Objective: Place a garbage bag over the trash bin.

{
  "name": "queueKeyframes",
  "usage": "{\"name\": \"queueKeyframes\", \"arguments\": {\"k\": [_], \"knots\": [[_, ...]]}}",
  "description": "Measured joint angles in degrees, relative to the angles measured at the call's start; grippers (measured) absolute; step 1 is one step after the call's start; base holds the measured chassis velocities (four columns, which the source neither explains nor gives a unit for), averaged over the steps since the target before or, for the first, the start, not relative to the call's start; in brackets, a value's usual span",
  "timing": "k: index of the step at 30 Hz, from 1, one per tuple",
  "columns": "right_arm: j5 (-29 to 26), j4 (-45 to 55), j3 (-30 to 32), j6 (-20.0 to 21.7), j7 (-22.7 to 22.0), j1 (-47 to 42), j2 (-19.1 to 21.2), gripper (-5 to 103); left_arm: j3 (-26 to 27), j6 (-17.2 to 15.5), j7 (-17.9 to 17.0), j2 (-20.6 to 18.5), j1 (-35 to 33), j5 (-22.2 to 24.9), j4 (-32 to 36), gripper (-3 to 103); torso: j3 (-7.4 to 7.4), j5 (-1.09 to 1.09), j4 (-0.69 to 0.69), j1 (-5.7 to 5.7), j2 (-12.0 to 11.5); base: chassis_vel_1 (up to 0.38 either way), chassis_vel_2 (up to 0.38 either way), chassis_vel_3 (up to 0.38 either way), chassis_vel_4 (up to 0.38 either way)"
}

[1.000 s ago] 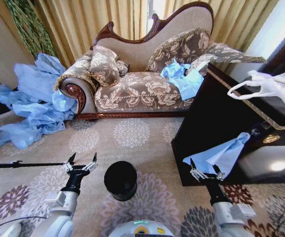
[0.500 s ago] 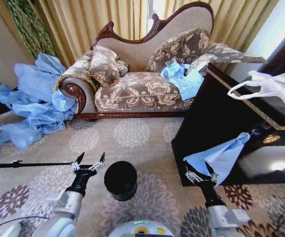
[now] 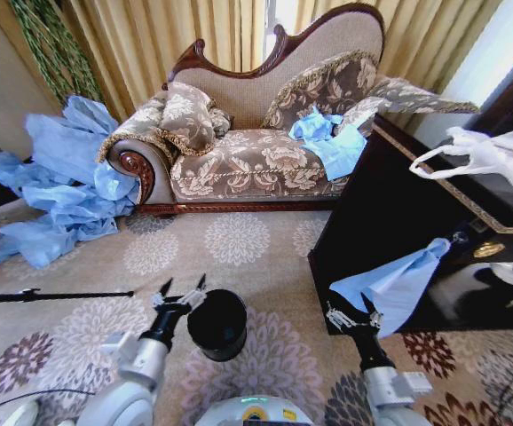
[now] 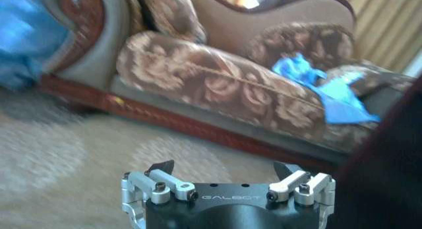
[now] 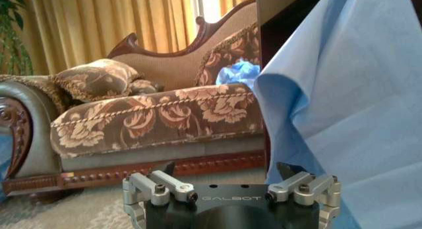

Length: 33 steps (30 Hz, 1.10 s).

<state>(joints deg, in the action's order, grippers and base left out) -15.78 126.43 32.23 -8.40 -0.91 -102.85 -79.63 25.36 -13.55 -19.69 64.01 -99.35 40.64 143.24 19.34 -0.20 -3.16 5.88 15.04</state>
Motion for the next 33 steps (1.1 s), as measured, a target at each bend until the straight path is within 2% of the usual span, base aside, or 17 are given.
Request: {"name": "queueKeyframes", "arguments": {"k": [1,4,7,8,11,12,14,16,17,19,20,22,23,25,27,30,33], "knots": [[0.0,0.0,0.0,0.0,0.0,0.0,0.0,100,0.0,0.0,0.0,0.0,0.0,0.0,0.0,100,0.0,0.0,0.0,0.0,0.0,0.0,0.0,0.0,0.0],[0.41,-1.73,-0.69,-0.26,-1.06,1.94,0.54,100,-3.18,-0.1,-1.62,-4.23,3.45,4.44,-0.11,100,0.0,0.01,0.01,0.0,0.0,0.0,0.0,0.0,0.0],[0.7,-3.66,-0.78,-0.37,-1.88,3.7,1.06,100,-8.15,-0.44,-4.33,-7.51,10.82,10.76,-1.22,100,0.0,0.0,0.0,0.0,0.0,0.0,0.0,0.0,0.0],[0.7,-3.66,-0.78,-0.37,-1.88,3.7,1.06,100,-8.15,-0.44,-4.33,-7.51,10.82,10.76,-1.22,100,0.0,0.0,0.0,0.0,0.0,0.0,0.0,0.0,0.0],[1.12,-5.71,-0.88,-0.36,-2.12,4.94,1.39,100,-15.23,-1.21,-6.37,-9.1,20.6,19.01,-3.5,100,0.0,0.0,0.0,0.0,0.0,0.0,0.0,0.0,0.0],[1.12,-5.71,-0.88,-0.36,-2.12,4.94,1.39,100,-15.23,-1.21,-6.37,-9.1,20.6,19.01,-3.5,100,0.0,0.0,0.0,0.0,0.0,0.0,0.0,0.0,0.0],[1.7,-7.07,-1.16,-0.39,-2.25,5.8,1.36,100,-20.67,-1.33,-8.05,-9.06,27.0,24.28,-5.87,100,0.01,-0.01,0.0,0.0,0.0,0.0,0.0,0.0,0.0],[2.36,-8.61,-1.54,-0.59,-2.38,6.9,1.02,100,-26.14,-1.36,-10.08,-8.11,35.12,30.0,-8.43,100,0.01,-0.01,0.0,0.0,0.0,0.0,0.0,0.0,0.0],[2.36,-8.61,-1.54,-0.59,-2.38,6.9,1.02,100,-26.14,-1.36,-10.08,-8.11,35.12,30.0,-8.43,100,0.01,-0.01,0.0,0.0,0.0,0.0,0.0,0.0,0.0],[3.2,-10.1,-1.75,-1.01,-2.43,8.0,0.5,100,-31.46,-1.45,-12.7,-5.46,45.12,37.05,-10.97,100,0.01,0.01,-0.03,0.01,-0.01,0.0,0.0,0.0,0.0],[3.2,-10.1,-1.75,-1.01,-2.43,8.0,0.5,100,-31.46,-1.45,-12.7,-5.46,45.12,37.05,-10.97,100,0.01,0.01,-0.03,0.01,-0.01,0.0,0.0,0.0,0.0],[3.7,-11.27,-1.88,-1.16,-2.43,8.86,0.09,100,-36.17,-1.37,-15.16,-1.85,52.63,42.36,-13.45,100,0.0,0.01,0.0,0.01,0.0,0.0,0.0,0.0,0.0],[3.7,-11.27,-1.88,-1.16,-2.43,8.86,0.09,100,-36.17,-1.37,-15.16,-1.85,52.63,42.36,-13.45,100,0.0,0.01,0.0,0.01,0.0,0.0,0.0,0.0,0.0],[4.34,-12.72,-1.93,-1.34,-2.43,9.96,-0.58,100,-42.49,-1.09,-17.39,2.31,59.71,48.41,-15.13,100,0.01,0.0,-0.03,0.01,-0.01,0.0,0.0,0.0,0.0],[4.61,-13.12,-1.9,-1.48,-2.43,10.32,-0.85,100,-44.3,-0.92,-18.09,3.26,61.48,50.12,-15.22,100,0.0,0.02,-0.01,0.01,-0.01,0.0,0.0,0.0,0.0],[5.23,-13.54,-1.98,-1.41,-2.49,10.86,-2.3,100,-49.73,-0.6,-21.05,7.66,66.7,57.41,-14.82,100,0.0,0.0,-0.01,0.0,0.0,0.0,0.0,0.0,0.0],[5.49,-13.46,-2.14,-1.06,-2.53,10.77,-3.03,100,-50.96,-0.33,-21.96,10.39,68.19,59.26,-15.39,100,0.0,0.01,0.0,0.0,0.0,0.0,0.0,0.0,0.0]]}}
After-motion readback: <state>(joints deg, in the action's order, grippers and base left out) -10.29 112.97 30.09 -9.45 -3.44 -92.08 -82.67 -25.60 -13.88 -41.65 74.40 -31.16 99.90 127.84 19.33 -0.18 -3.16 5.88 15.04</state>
